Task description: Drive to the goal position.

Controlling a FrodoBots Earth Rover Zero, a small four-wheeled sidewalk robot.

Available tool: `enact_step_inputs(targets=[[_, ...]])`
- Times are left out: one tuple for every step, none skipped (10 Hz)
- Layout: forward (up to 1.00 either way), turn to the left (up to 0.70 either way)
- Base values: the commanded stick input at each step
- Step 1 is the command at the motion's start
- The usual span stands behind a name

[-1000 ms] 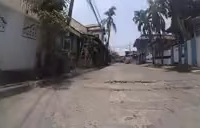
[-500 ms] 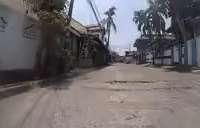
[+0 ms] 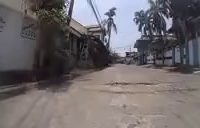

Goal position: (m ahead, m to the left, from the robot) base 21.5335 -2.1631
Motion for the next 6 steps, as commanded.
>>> enact_step_inputs(targets=[[0.70, 0.00], [0.70, 0.00], [0.70, 0.00], [0.70, 0.00], [0.70, 0.00], [0.70, 0.00]])
